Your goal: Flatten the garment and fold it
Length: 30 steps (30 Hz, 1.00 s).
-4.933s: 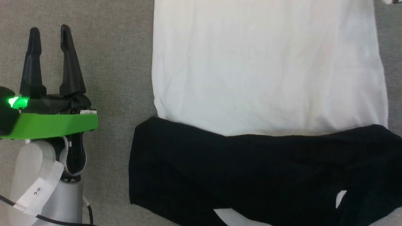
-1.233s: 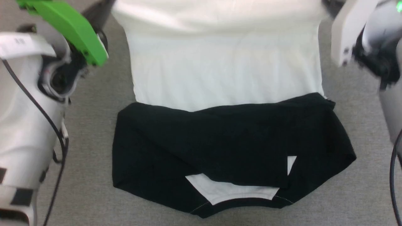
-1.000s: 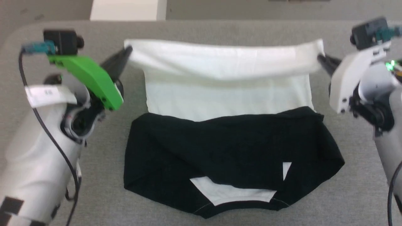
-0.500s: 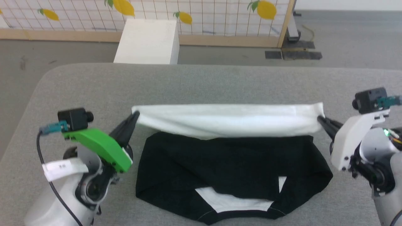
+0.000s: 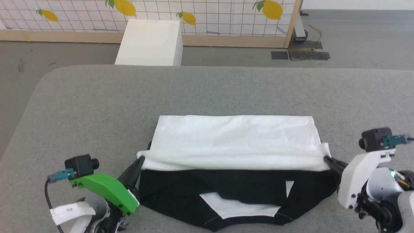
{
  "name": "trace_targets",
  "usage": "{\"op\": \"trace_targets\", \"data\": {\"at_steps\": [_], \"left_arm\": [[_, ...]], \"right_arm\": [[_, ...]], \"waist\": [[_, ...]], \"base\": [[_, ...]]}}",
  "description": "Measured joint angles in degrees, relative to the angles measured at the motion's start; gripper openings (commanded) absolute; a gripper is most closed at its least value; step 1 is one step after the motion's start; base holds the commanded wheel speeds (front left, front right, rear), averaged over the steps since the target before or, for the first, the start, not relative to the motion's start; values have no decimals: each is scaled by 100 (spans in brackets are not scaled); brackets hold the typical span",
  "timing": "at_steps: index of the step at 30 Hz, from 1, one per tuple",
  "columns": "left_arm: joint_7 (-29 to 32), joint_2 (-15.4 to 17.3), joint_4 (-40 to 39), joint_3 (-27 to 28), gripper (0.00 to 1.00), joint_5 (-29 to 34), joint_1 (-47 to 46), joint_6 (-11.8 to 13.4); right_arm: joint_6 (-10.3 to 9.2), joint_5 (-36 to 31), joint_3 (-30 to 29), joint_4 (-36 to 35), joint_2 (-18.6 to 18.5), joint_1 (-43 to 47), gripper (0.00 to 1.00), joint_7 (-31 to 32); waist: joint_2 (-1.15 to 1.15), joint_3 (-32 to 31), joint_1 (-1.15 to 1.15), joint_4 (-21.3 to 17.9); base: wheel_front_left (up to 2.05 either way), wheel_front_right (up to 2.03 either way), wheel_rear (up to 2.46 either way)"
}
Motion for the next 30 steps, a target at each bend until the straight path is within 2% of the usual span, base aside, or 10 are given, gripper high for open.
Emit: {"op": "trace_targets", "data": {"at_steps": [11, 27, 28, 29, 30], "left_arm": [[-19, -99, 316, 77, 0, -350, 430, 41], [320, 80, -83, 134, 0, -671, 1002, 412], [367, 91, -94, 126, 10, -676, 1011, 442], [385, 99, -110, 130, 49, -682, 1034, 468], [416, 101, -115, 126, 100, -708, 1043, 497]], "right_arm": [[0, -102, -134, 265, 169, 494, 0, -44], [0, -37, -159, 246, 196, 897, 0, 297], [0, -37, -156, 229, 196, 906, 0, 325], [0, -36, -156, 205, 196, 923, 49, 325], [0, -27, -152, 192, 196, 932, 100, 328]], "waist": [[0, 128, 0, -80], [0, 91, 0, -113], [0, 88, 0, -114], [0, 80, 0, -114], [0, 70, 0, -115]], "base": [[0, 0, 0], [0, 0, 0], [0, 0, 0], [0, 0, 0], [0, 0, 0]]}}
